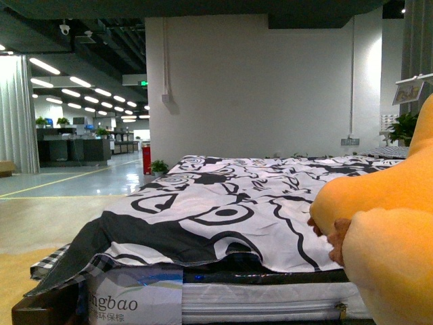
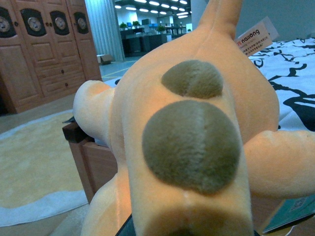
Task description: Put away toys
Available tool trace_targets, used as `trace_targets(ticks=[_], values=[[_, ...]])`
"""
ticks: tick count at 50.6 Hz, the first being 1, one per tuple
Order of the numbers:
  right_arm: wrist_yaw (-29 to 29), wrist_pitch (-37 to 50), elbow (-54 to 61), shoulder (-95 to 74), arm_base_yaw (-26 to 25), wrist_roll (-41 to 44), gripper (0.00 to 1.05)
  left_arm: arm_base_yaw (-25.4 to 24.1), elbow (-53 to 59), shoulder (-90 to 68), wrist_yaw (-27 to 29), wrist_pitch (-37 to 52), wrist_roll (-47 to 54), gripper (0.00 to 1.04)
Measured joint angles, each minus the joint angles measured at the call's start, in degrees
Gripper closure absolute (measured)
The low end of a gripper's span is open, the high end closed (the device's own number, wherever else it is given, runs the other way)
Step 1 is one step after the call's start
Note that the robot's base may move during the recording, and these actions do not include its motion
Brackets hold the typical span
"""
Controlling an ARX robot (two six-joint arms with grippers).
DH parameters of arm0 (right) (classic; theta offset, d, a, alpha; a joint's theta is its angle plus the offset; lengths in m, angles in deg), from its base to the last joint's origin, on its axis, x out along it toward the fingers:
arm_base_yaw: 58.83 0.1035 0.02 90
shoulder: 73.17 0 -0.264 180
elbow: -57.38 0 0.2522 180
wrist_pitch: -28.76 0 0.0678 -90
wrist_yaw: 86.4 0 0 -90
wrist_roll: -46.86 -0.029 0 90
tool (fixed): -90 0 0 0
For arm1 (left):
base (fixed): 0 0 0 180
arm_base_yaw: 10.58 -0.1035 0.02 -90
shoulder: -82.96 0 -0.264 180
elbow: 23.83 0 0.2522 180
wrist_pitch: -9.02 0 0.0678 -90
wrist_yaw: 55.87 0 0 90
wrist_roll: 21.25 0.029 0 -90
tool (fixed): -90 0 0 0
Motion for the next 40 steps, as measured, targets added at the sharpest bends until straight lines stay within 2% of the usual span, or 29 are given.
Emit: trace_targets(ticks=[7, 20, 40], values=[[-1.0, 0.0, 2.5, 2.1, -0.3, 1.5, 0.97, 0.0, 0.0, 0.0, 0.0, 0.0, 0.0, 0.06], [1.4, -3.4, 4.1, 6.3, -6.4, 1.6, 0.97, 0.0, 0.0, 0.0, 0.0, 0.0, 0.0, 0.06], [1.6, -3.7, 4.1, 6.4, -6.9, 1.4, 0.97, 0.0, 0.0, 0.0, 0.0, 0.0, 0.0, 0.06]])
